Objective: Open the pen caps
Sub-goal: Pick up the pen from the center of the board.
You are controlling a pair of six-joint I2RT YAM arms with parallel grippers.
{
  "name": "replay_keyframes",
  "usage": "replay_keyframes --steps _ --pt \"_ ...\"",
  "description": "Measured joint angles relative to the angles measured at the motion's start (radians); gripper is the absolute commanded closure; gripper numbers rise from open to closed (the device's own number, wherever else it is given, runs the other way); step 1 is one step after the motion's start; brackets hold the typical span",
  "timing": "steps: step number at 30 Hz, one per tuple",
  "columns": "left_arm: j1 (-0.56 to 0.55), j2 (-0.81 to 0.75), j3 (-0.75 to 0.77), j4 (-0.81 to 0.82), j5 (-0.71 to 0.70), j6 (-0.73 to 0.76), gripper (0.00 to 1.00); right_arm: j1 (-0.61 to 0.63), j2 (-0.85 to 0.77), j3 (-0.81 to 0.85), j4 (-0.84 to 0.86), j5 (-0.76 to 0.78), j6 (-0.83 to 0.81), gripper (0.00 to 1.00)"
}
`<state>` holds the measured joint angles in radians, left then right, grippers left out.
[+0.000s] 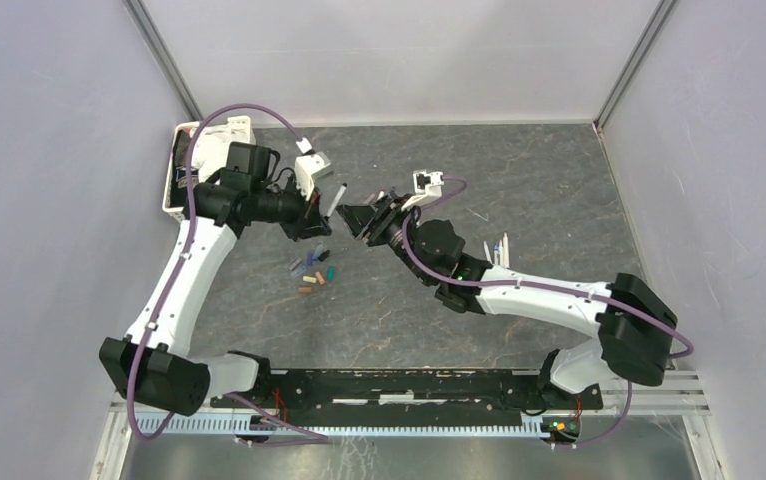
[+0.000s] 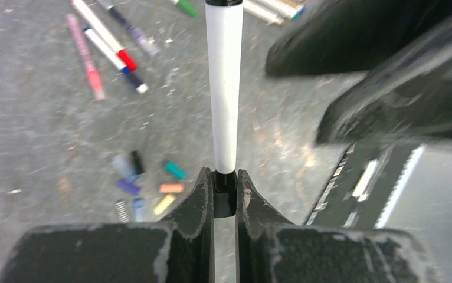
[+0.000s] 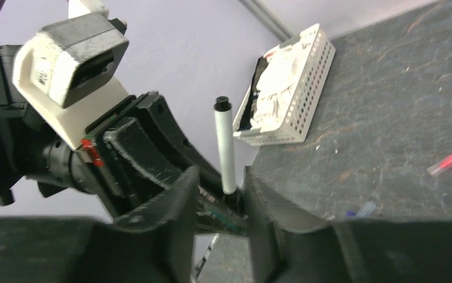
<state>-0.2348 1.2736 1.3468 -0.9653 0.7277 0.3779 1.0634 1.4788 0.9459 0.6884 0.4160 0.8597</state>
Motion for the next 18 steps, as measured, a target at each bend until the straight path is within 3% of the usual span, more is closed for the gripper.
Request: replay_keyframes --steps 3,8,12,18 --pt "0.002 -0.023 -0.021 -0.021 -0.090 0.124 0.98 -0.036 -0.045 0.008 -0.095 -0.085 -0.032 0.43" --pt "-0.016 -0.090 -0.107 -0.090 -0.233 0.372 0.98 -0.199 -0.048 0.123 -0.292 -0.344 -0.060 0.43" --pt "-0.065 -0.135 -0.165 -0.152 -0.307 0.548 0.98 -0.267 0.033 0.252 -0.412 -0.560 -0.092 0.44" --pt "-0.149 -0.209 -0.224 -0.213 -0.409 0.749 0.98 -0.248 0.217 0.360 -0.541 -0.904 -0.128 0.46"
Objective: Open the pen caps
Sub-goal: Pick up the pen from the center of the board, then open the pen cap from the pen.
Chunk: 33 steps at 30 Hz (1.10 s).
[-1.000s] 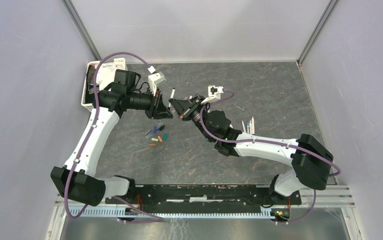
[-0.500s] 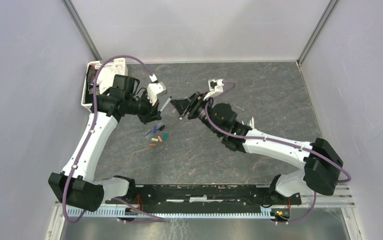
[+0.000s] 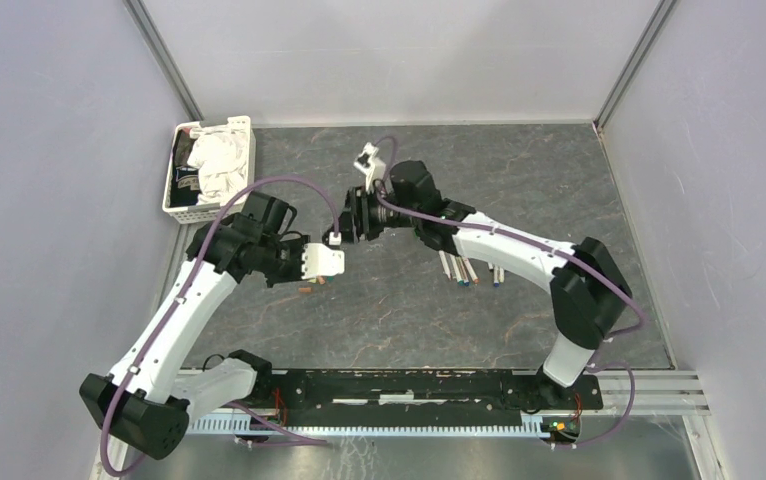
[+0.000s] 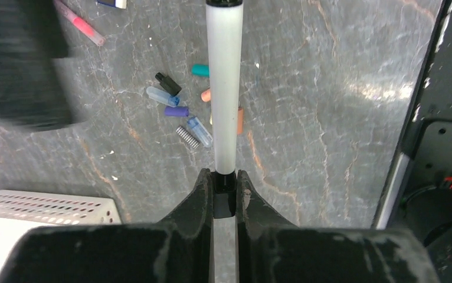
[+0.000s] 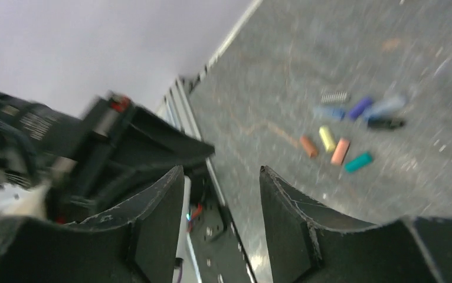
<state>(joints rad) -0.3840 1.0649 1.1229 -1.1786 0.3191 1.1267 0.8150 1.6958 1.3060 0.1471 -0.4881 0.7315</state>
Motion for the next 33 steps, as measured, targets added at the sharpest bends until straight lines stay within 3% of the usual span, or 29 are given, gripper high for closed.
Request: replay_keyframes --steps 7,19,26,33 --pt "-0.032 -0.020 -0.023 -0.021 -0.084 0.131 0.98 0.029 0.071 0.000 -0.104 -0.199 -0.024 0.48" --pt "-0.088 -0.020 -0.029 -0.018 -0.157 0.178 0.97 0.084 0.152 0.001 -0.065 -0.330 0.012 0.55" --pt "-0.118 -0.013 -0.029 -0.021 -0.186 0.177 0.95 0.093 0.195 0.003 0.015 -0.376 0.085 0.72" --pt "-0.146 -0.013 -0.029 -0.025 -0.183 0.178 0.97 0.094 0.204 0.003 0.069 -0.409 0.111 0.66"
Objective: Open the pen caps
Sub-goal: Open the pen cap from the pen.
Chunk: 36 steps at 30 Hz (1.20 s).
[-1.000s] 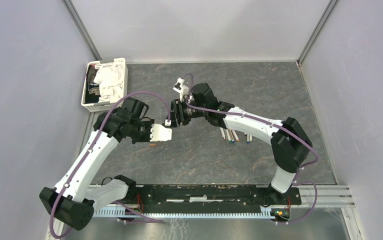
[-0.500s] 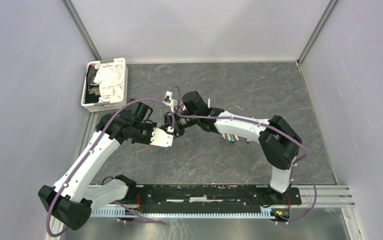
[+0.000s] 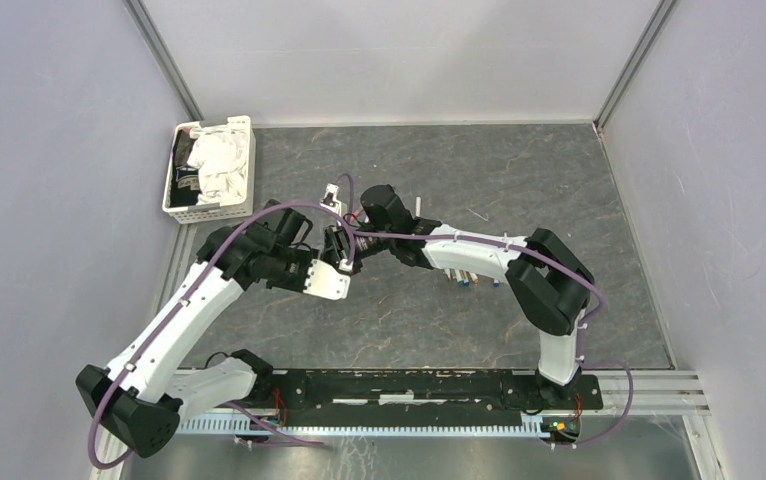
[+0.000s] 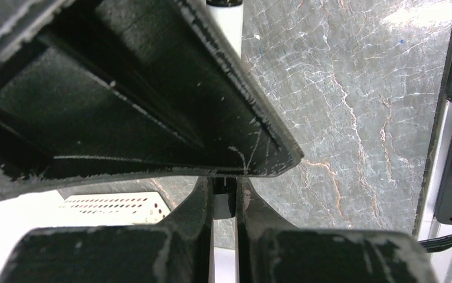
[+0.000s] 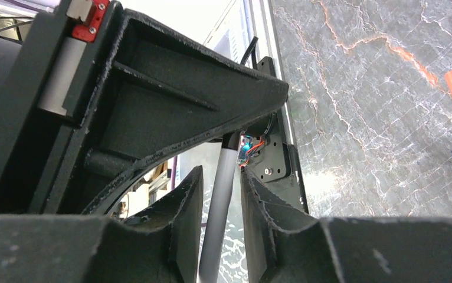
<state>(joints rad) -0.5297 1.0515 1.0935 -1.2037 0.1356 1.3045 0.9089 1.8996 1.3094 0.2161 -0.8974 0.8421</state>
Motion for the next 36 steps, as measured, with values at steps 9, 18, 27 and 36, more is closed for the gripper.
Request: replay_keyframes --steps 9,18,27,36 --pt "-0.022 0.001 0.000 -0.010 0.001 0.000 0.98 0.000 0.003 0.000 0.006 -0.006 -0.004 1.00" --pt "-0.035 0.024 -0.008 0.006 -0.017 0.002 0.98 -0.014 -0.016 -0.040 -0.024 0.017 -0.091 1.00" --pt "-0.026 0.093 -0.061 0.074 -0.199 0.081 0.98 -0.142 -0.198 -0.372 -0.167 0.026 -0.264 1.00" --pt "-0.026 0.314 0.010 0.184 -0.186 -0.014 0.98 -0.296 -0.378 -0.459 -0.378 0.167 -0.423 1.00"
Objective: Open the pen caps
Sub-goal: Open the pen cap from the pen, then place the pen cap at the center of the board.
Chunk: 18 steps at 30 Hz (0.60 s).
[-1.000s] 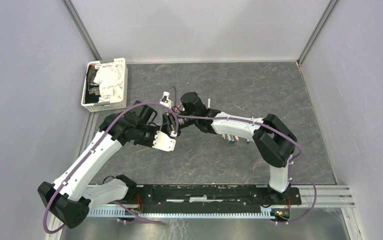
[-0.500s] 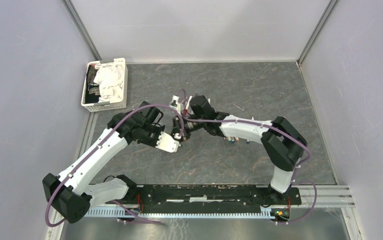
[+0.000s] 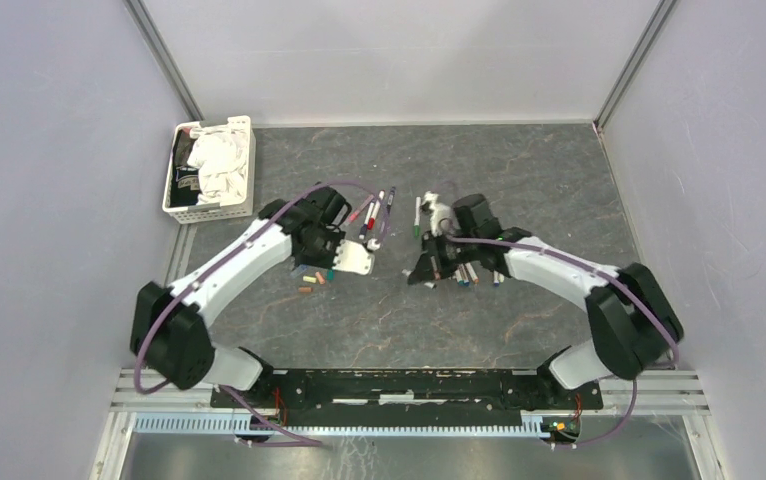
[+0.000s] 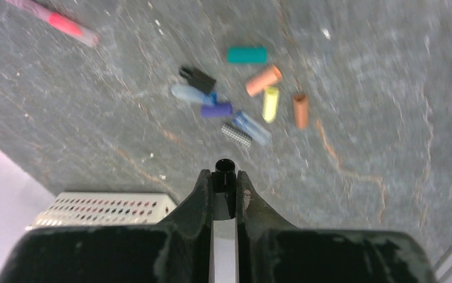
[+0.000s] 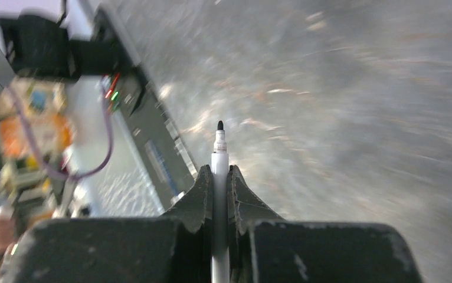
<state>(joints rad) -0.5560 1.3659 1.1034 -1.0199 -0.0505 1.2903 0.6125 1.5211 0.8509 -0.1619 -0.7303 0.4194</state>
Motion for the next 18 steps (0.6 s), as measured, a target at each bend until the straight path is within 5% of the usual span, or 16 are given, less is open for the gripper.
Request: replay_keyframes --steps 11,18 --pt "0.035 0.353 0.071 0.229 0.032 -0.296 0.97 -0.282 -0.274 -0.151 0.009 0.507 -0.035 1.00" --pt "0.093 0.389 0.058 0.281 0.000 -0.352 0.65 -0.292 -0.168 -0.158 0.081 0.642 -0.036 1.00"
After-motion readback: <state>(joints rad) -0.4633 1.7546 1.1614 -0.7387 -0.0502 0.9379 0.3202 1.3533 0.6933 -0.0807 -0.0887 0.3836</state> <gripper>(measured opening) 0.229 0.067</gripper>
